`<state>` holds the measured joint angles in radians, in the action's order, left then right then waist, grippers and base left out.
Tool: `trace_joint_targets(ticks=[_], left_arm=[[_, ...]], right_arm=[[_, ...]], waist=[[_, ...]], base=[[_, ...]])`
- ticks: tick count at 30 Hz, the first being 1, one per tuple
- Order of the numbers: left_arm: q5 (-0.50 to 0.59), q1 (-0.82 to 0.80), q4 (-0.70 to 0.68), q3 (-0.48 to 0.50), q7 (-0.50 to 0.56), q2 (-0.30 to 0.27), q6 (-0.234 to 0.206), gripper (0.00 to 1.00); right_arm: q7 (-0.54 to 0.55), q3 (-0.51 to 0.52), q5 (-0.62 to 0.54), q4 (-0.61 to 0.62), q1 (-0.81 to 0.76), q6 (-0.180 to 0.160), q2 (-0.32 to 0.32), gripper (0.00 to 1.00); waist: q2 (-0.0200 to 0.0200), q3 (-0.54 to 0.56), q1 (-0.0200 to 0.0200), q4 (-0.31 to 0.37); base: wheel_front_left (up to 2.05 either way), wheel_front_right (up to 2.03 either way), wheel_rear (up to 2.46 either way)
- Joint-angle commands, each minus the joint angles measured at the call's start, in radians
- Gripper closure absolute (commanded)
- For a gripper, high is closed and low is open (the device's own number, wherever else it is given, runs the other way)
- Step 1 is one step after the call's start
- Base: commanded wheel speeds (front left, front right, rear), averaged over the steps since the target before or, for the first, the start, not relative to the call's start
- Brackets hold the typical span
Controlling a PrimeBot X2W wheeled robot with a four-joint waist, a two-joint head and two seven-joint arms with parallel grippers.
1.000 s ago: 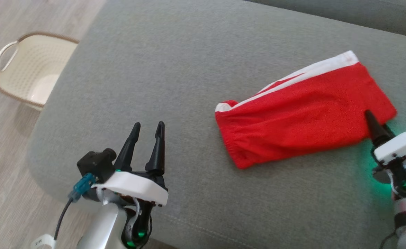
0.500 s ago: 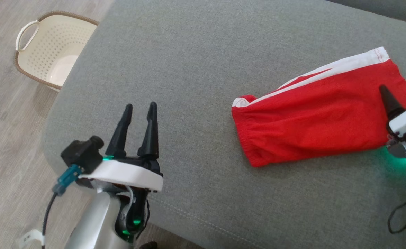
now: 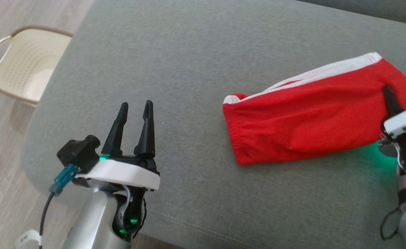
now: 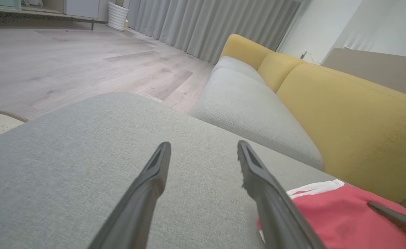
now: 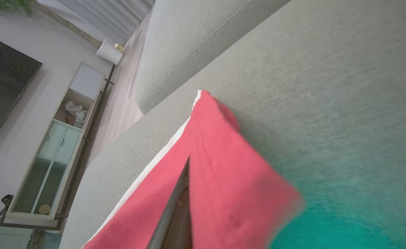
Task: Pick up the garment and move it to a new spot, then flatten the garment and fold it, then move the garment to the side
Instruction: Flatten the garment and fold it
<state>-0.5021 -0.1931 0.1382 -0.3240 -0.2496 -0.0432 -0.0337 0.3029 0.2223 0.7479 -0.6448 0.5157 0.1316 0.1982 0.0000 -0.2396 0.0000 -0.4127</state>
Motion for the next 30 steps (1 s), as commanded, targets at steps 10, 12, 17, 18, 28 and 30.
trace_joint_targets(ticks=[10, 12, 17, 18, 28, 30], left_arm=[[0.032, -0.007, -0.012, 0.053, -0.012, -0.007, 0.014, 0.0], [0.039, -0.002, -0.009, 0.054, -0.012, -0.007, 0.017, 0.0], [0.037, 0.006, -0.014, 0.06, -0.012, -0.007, 0.014, 0.0], [0.037, 0.01, -0.015, 0.062, -0.012, -0.007, 0.013, 0.0], [0.037, 0.0, 0.003, 0.058, -0.012, -0.007, 0.022, 0.0], [0.038, 0.002, 0.008, 0.057, -0.012, -0.007, 0.023, 0.0]], right_arm=[[-0.173, 0.024, 0.004, 0.136, -0.14, -0.001, -0.034, 1.0], [-0.191, 0.066, -0.012, 0.149, -0.174, -0.001, -0.065, 1.0], [-0.184, 0.131, -0.051, 0.182, -0.232, -0.001, -0.121, 1.0], [-0.182, 0.137, -0.061, 0.195, -0.239, -0.001, -0.13, 1.0], [-0.228, 0.094, -0.068, 0.225, -0.203, -0.001, -0.148, 1.0], [-0.249, 0.054, -0.057, 0.236, -0.196, -0.001, -0.148, 1.0]], waist=[[0.0, 0.07, 0.0, 0.11], [0.0, 0.078, 0.0, 0.124], [0.0, 0.087, 0.0, 0.149], [0.0, 0.085, 0.0, 0.156], [0.0, 0.097, 0.0, 0.166], [0.0, 0.107, 0.0, 0.16]], base=[[0.0, 0.0, 0.0], [0.0, 0.0, 0.0], [0.0, 0.0, 0.0], [0.0, 0.0, 0.0], [0.0, 0.0, 0.0], [0.0, 0.0, 0.0]])
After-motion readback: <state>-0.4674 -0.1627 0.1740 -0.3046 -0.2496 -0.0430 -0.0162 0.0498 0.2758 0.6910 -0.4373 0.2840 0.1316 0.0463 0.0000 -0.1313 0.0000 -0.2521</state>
